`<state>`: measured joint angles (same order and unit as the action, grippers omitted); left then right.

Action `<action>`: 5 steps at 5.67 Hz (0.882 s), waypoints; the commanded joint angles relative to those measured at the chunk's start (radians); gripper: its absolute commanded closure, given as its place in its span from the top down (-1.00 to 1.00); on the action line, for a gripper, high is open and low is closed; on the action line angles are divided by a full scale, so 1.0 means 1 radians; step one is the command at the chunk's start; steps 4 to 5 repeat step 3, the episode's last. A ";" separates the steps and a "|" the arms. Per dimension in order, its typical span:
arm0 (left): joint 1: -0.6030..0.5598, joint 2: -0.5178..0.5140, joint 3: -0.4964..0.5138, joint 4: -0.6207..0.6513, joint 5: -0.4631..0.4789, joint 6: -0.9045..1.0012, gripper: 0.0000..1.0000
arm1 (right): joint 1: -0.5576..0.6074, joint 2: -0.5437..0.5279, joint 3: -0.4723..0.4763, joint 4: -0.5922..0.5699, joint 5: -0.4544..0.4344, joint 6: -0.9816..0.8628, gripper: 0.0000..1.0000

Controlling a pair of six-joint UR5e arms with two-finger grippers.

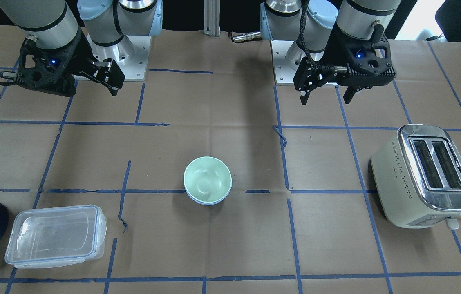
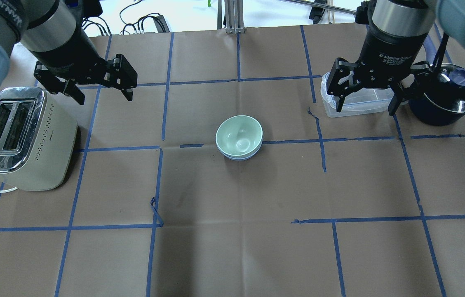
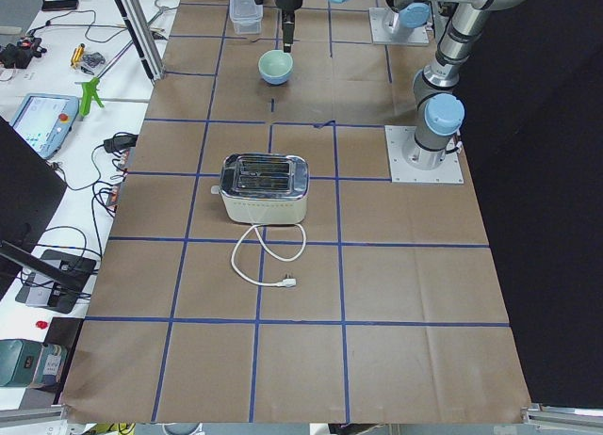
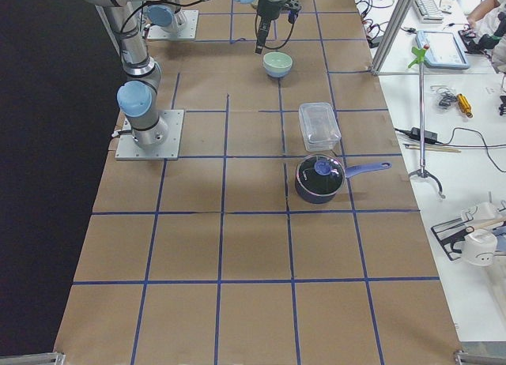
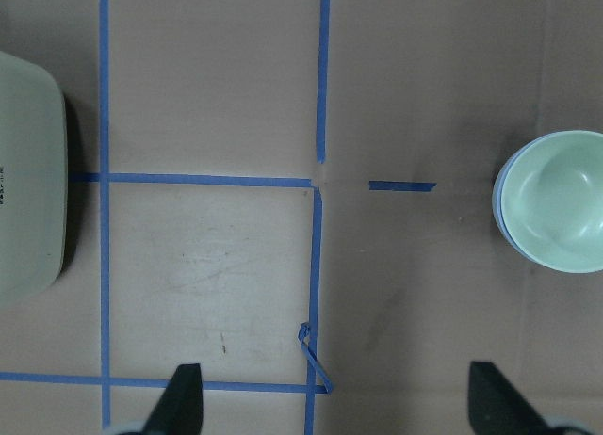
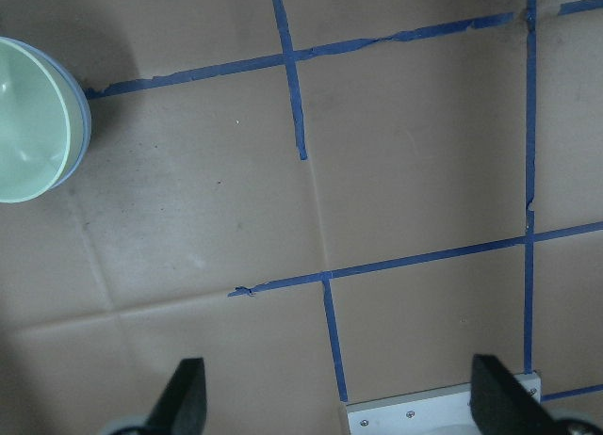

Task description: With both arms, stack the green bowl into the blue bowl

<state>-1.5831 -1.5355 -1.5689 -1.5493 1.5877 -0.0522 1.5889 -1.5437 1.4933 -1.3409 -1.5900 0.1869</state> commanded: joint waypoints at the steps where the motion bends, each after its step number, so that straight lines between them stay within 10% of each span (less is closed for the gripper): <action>1: 0.000 0.000 0.000 0.000 0.000 0.000 0.97 | 0.002 -0.006 0.001 0.000 0.002 0.000 1.00; 5: 0.000 0.000 0.000 0.000 -0.002 0.000 0.97 | 0.002 -0.006 0.005 0.000 0.001 0.000 1.00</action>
